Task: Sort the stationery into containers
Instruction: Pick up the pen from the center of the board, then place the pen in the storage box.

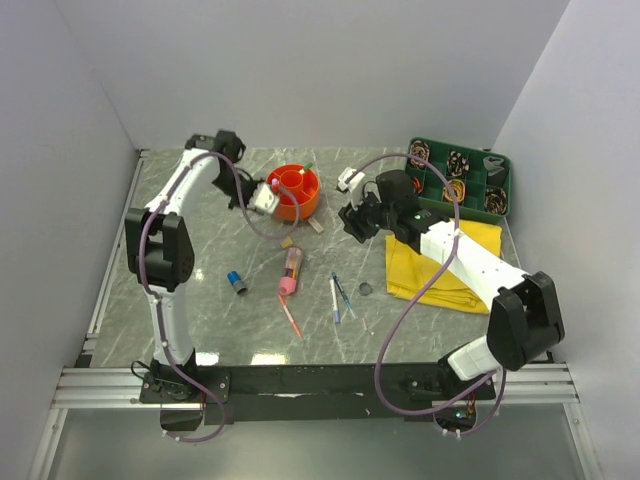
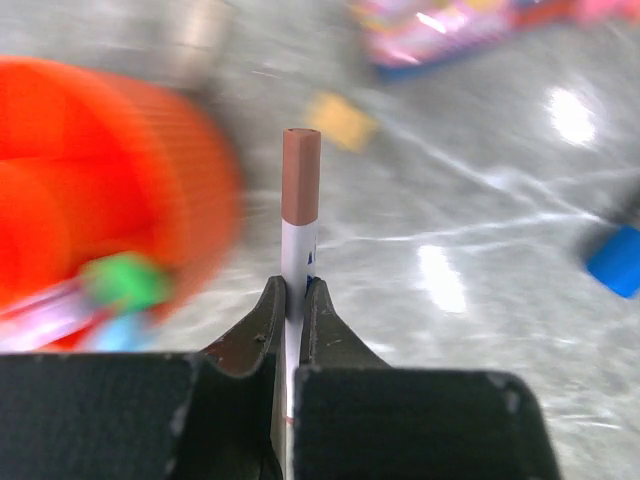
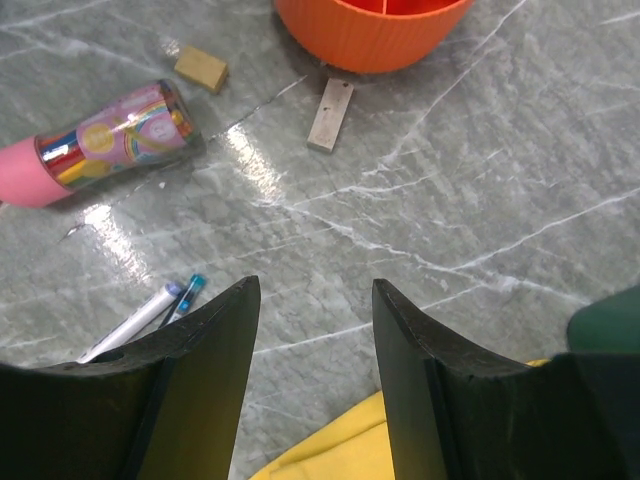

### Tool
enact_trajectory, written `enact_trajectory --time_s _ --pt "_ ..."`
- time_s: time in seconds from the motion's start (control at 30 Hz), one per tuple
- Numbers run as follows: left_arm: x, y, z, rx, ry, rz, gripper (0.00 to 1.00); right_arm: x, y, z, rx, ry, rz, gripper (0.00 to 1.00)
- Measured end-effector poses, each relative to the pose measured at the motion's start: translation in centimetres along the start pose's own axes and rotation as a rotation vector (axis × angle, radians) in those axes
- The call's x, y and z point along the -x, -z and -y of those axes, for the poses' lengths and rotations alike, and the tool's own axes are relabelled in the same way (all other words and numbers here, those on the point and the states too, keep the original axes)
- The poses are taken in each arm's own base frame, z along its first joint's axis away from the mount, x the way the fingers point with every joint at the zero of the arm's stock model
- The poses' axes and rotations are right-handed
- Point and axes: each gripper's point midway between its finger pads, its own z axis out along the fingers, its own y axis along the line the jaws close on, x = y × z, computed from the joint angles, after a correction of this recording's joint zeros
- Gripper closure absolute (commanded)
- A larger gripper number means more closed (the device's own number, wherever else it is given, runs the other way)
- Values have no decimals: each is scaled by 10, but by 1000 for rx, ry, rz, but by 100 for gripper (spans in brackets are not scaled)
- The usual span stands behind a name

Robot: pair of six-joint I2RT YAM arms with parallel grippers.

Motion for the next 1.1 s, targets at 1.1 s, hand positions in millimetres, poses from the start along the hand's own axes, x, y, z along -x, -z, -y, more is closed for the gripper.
enact_trajectory --time_s 1.1 --pt "28 58 -214 575 709 989 98 0 -23 9 6 -34 -42 43"
